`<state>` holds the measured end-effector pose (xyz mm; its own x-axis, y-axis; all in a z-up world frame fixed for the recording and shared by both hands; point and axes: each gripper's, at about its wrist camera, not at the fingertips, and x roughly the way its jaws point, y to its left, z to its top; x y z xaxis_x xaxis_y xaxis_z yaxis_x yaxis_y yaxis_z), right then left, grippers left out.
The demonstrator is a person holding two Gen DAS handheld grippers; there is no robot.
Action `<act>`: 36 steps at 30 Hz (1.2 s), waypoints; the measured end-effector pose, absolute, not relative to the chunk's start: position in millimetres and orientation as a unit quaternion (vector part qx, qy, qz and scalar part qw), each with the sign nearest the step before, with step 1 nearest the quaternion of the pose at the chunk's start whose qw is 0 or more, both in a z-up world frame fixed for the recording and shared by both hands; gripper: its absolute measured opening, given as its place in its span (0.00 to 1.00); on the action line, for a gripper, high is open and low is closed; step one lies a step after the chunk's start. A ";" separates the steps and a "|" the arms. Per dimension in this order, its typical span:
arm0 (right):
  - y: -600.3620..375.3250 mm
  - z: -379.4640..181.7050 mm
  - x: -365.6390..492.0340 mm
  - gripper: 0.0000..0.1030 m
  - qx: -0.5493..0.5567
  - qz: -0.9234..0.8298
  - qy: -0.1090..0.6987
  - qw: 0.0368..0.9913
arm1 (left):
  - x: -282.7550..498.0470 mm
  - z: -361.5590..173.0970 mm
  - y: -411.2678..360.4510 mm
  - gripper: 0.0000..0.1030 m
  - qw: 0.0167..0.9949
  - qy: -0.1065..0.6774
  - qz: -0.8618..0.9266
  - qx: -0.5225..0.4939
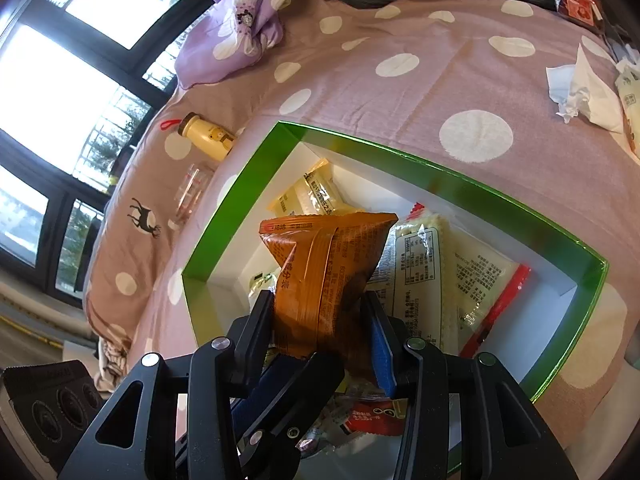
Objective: Organize snacks
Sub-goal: 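Lower the orange bag into the box and open the right gripper, then raise the open right gripper away from the box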
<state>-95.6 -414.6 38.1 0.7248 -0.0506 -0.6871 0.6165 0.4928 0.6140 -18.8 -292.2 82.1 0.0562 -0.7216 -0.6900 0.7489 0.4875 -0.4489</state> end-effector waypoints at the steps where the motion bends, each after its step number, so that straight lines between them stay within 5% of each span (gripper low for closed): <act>1: -414.7 38.0 -95.2 0.45 0.459 -0.206 0.308 0.807 | -18.8 82.2 -292.0 0.29 0.727 0.464 -0.505 0.015; 22: -414.1 39.0 -94.3 0.48 0.453 -0.211 0.313 0.808 | -20.6 87.7 -287.5 0.31 0.742 0.460 -0.488 0.030; 29: -407.8 47.8 -97.7 0.62 0.442 -0.217 0.304 0.815 | -23.1 103.4 -258.4 0.77 0.793 0.415 -0.444 0.041; 36: -395.0 60.6 -98.3 0.65 0.418 -0.220 0.299 0.829 | -28.1 115.5 -235.0 0.89 0.818 0.390 -0.420 0.049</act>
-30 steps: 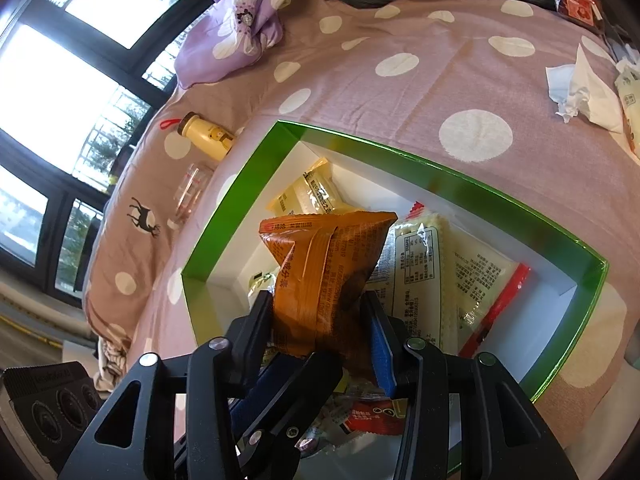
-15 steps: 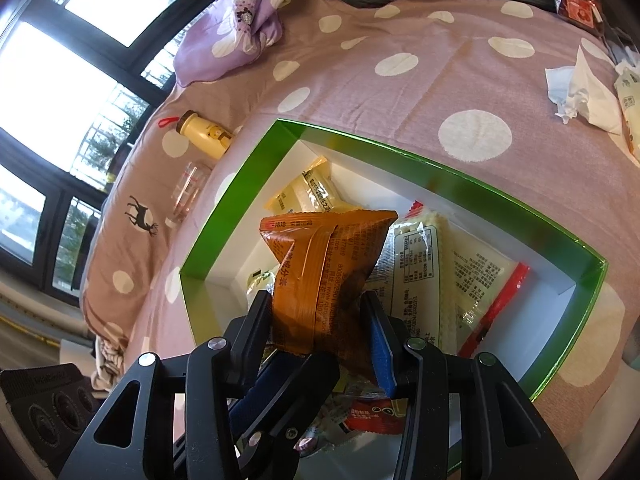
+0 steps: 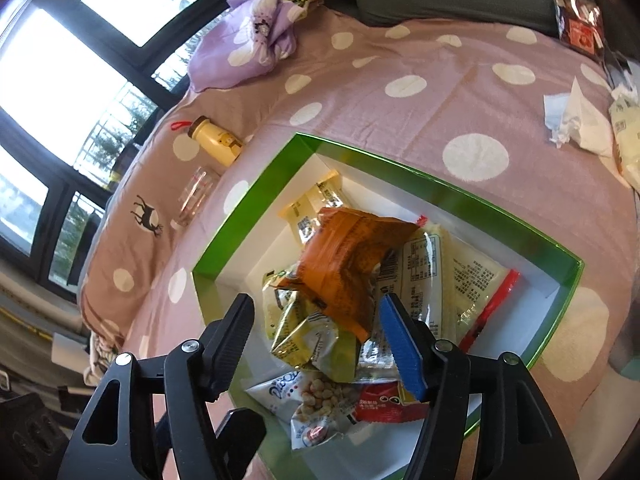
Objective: Organize snacks
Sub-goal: 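Raise the open right gripper away from the box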
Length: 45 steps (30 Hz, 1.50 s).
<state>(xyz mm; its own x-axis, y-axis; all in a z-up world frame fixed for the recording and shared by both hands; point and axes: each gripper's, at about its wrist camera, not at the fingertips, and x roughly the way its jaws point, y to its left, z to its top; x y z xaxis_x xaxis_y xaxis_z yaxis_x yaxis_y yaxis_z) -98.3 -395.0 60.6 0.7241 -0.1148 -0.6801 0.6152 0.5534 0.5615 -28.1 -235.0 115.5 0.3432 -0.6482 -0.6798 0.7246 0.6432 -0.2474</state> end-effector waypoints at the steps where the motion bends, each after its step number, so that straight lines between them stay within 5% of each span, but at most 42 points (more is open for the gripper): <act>1: -392.2 63.4 -98.4 0.65 0.414 -0.219 0.297 0.832 | -29.2 116.8 -233.8 0.91 0.821 0.387 -0.416 0.049; 4: -385.3 70.4 -99.6 0.66 0.405 -0.214 0.291 0.840 | -31.5 123.5 -220.8 0.97 0.838 0.375 -0.396 0.040; 8: -370.7 83.3 -101.9 0.82 0.382 -0.207 0.277 0.857 | -30.9 128.8 -202.5 0.99 0.858 0.367 -0.358 0.034; 22: -313.3 117.5 -97.9 0.86 0.276 -0.198 0.274 0.900 | -27.0 132.9 -146.0 0.99 0.889 0.355 -0.290 0.001; 45: -318.6 119.6 -109.5 0.86 0.265 -0.270 0.285 0.881 | -35.9 142.1 -141.0 0.99 0.881 0.350 -0.319 -0.013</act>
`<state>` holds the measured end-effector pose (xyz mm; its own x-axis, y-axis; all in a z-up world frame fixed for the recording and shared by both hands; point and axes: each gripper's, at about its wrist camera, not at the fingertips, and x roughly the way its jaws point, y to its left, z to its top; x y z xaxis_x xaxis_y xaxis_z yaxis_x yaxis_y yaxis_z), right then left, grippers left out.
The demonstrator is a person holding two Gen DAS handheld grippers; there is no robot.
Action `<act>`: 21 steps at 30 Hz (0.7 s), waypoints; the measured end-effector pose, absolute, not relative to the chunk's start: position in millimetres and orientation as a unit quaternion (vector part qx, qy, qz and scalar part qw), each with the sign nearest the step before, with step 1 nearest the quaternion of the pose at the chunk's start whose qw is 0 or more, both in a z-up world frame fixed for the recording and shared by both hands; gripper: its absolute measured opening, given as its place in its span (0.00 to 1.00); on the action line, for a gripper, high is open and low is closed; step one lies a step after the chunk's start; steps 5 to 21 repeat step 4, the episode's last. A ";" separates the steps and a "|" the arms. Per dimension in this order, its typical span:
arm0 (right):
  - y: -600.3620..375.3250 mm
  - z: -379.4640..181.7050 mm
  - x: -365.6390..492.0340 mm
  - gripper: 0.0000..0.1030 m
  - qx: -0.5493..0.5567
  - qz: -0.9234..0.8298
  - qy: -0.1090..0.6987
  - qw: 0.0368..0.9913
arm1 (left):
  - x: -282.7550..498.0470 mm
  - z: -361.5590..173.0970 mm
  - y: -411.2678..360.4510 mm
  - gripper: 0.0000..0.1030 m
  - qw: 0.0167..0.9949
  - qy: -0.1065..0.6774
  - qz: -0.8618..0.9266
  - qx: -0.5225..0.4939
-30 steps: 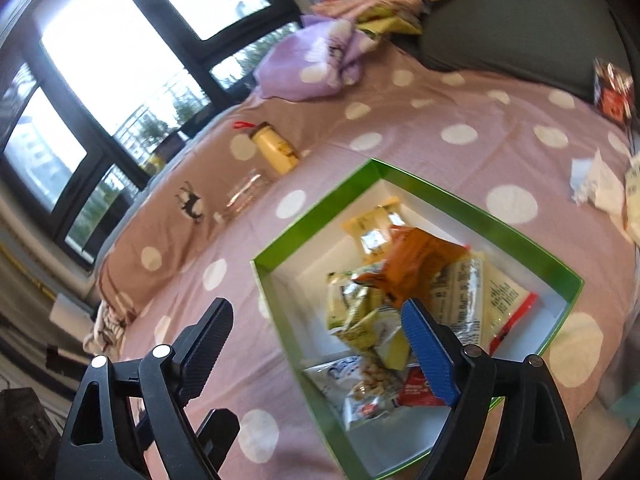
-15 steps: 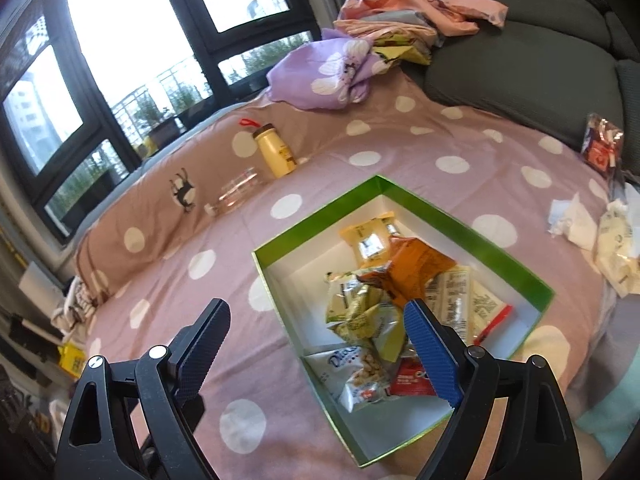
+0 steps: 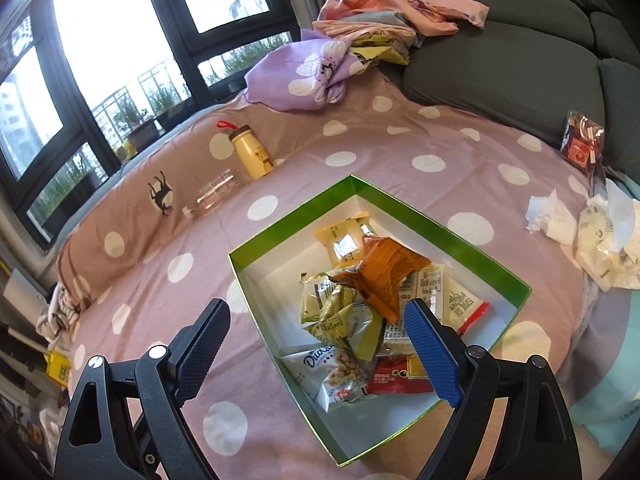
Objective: Organize snacks
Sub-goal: 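Raise the open right gripper away from the box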
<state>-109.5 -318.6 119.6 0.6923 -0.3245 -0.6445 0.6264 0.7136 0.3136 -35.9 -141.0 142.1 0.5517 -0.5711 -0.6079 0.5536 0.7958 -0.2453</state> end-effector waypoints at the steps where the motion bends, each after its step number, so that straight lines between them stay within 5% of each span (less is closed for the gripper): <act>1: -318.8 119.6 -109.8 0.86 0.265 -0.272 0.285 0.880 | -36.0 142.0 -141.1 0.99 0.881 0.350 -0.319 -0.012; 21: -320.2 119.5 -110.4 0.86 0.264 -0.281 0.286 0.877 | -38.4 142.3 -142.5 0.99 0.880 0.350 -0.322 -0.009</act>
